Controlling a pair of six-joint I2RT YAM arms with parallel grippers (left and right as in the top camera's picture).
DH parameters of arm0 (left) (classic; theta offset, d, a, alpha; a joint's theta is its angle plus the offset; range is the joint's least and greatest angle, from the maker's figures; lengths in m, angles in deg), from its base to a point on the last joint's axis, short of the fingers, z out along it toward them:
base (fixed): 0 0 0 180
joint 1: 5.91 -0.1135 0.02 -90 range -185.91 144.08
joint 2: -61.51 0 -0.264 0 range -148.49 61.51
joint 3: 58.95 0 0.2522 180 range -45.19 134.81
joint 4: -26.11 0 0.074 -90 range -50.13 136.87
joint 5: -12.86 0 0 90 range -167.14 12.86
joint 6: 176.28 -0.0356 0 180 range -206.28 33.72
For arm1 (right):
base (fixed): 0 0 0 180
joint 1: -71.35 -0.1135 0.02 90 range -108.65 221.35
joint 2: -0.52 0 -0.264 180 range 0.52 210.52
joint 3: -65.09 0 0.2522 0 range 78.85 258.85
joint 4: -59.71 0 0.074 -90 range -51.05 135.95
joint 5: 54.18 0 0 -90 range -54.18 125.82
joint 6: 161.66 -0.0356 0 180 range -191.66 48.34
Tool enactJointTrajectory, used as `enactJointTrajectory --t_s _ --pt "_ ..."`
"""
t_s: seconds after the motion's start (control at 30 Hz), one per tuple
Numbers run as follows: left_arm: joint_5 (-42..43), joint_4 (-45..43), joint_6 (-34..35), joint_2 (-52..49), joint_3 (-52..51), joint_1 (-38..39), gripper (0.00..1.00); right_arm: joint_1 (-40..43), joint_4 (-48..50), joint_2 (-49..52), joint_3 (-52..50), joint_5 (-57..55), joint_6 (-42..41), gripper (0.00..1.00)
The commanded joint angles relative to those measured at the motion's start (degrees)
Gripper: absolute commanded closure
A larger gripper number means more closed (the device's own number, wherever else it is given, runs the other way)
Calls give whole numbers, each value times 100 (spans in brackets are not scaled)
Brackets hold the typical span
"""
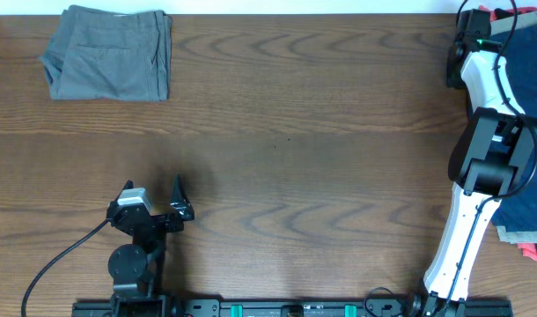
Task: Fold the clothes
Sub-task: 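Grasp the top dark blue shorts with the right gripper, then drag the shorts left and lay them flat at table center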
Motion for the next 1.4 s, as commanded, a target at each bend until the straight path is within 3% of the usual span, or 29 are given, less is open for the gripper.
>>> enactJointTrajectory --t_s 0.0,0.1,0.43,0.47,0.5,0.63,0.87,1.17,1.37 --pt "-94 157 -33 39 -129 -24 2 46 -61 28 63 -223 -240 90" --pt "-92 157 -35 39 -129 -24 2 46 -129 -44 76 -219 -422 96" --pt "-94 157 -35 39 -129 -24 2 72 -302 -522 79 -177 -850 99" --pt "-94 157 -35 39 -129 -24 2 72 -315 -560 79 -179 -863 96" --pt "-94 157 -35 39 -129 -24 2 72 -321 -612 79 -177 -866 83" --pt "-94 157 -33 39 -129 -24 2 72 -398 -750 79 -177 -866 99" --pt "-94 157 -33 39 -129 -24 2 72 -507 -901 79 -177 -876 99" --pt "-94 157 -33 39 -129 -24 2 33 -719 -1419 79 -160 -1488 99" --pt "-94 157 -35 39 -129 -24 2 -240 -796 -2044 79 483 -1447 99"
